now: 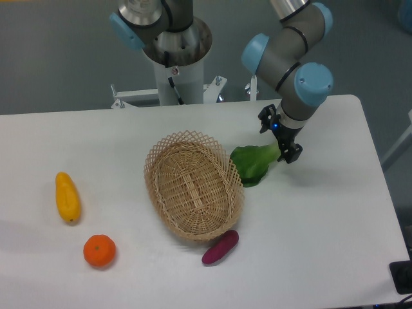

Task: Pick up the green vegetable from the table
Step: 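Move the gripper over the green bok choy and lower it, then lower the open gripper onto the bok choy stem and close it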

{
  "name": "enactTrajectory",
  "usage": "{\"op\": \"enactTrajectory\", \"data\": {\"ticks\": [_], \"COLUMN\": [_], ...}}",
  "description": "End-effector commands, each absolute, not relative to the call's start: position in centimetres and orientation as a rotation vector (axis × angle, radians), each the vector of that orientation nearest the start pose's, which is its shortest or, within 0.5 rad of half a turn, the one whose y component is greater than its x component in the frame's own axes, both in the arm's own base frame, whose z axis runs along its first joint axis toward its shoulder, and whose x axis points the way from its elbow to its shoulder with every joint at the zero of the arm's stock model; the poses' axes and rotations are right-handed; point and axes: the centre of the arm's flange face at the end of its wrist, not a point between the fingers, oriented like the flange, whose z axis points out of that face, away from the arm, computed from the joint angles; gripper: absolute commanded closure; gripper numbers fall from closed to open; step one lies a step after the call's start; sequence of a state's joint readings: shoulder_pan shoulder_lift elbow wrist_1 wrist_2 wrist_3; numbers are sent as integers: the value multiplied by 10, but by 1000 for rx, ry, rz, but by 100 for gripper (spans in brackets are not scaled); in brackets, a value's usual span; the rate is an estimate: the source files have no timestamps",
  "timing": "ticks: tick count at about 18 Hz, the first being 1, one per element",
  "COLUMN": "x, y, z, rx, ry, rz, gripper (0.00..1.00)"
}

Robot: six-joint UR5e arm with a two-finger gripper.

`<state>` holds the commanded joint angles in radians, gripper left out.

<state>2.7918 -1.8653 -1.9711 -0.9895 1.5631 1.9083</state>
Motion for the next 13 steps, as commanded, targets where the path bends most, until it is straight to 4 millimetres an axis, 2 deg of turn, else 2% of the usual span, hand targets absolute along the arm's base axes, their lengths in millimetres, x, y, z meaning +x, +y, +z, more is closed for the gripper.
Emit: {"op": "enactTrajectory", "data": {"ticks": [8,13], "x": [-430,-429], "y": [300,300], "z": [194,190], "rx": [-2958,-2958], "ry": [1038,1038], "rz": [-89,-94], "gripper": [0,0]}}
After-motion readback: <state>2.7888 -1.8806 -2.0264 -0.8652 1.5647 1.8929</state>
